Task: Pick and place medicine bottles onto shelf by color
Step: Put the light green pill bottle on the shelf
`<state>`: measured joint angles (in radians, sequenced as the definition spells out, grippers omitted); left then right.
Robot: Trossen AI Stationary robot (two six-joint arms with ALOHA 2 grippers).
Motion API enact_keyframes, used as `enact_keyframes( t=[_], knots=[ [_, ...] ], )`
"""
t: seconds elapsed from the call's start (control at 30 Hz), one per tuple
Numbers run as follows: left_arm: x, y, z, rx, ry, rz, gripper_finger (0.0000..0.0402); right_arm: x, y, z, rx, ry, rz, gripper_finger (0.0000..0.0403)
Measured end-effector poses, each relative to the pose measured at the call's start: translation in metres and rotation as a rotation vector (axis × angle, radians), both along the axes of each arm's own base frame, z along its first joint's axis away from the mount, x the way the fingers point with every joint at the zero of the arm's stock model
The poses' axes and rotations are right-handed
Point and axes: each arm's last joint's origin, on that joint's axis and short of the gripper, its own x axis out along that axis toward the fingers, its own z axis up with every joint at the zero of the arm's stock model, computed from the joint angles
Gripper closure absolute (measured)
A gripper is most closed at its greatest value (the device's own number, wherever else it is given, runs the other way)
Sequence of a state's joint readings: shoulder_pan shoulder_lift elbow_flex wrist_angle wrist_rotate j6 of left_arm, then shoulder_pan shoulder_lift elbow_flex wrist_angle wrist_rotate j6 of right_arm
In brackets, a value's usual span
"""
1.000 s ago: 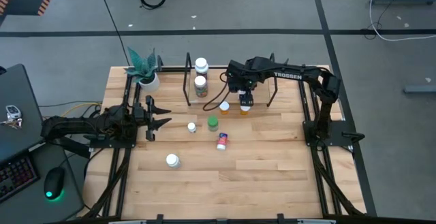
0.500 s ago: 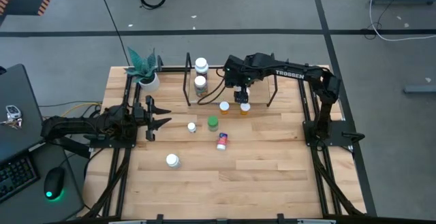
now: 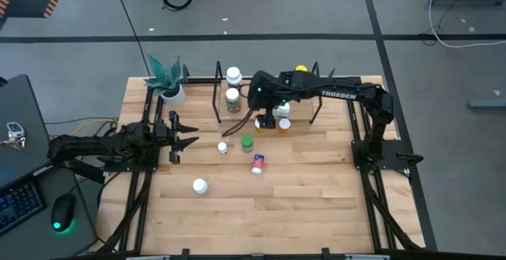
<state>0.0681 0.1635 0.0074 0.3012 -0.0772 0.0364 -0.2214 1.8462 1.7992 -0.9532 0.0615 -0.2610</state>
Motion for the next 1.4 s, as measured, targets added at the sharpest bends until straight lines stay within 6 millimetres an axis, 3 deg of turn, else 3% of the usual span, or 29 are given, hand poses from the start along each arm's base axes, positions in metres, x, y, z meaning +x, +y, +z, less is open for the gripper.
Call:
enact_keyframes(
  t=[0.33,0.67,1.0,1.4],
  knots=[
    [0.0,0.0,0.0,0.0,0.001,0.0,0.0251,0.02,0.041,0.007,0.07,-0.18,0.127,0.0053],
    [0.0,0.0,0.0,0.0,0.001,0.0,0.0258,0.037,0.068,-0.004,0.081,-0.351,0.226,0.0053],
    [0.0,0.0,0.0,0.0,0.0,0.0,0.025,0.044,0.086,-0.018,0.1,-0.438,0.251,0.0053],
    [0.0,0.0,0.0,0.0,0.0,0.0,0.0251,0.042,0.091,-0.048,0.118,-0.431,0.209,0.0053]
  ],
)
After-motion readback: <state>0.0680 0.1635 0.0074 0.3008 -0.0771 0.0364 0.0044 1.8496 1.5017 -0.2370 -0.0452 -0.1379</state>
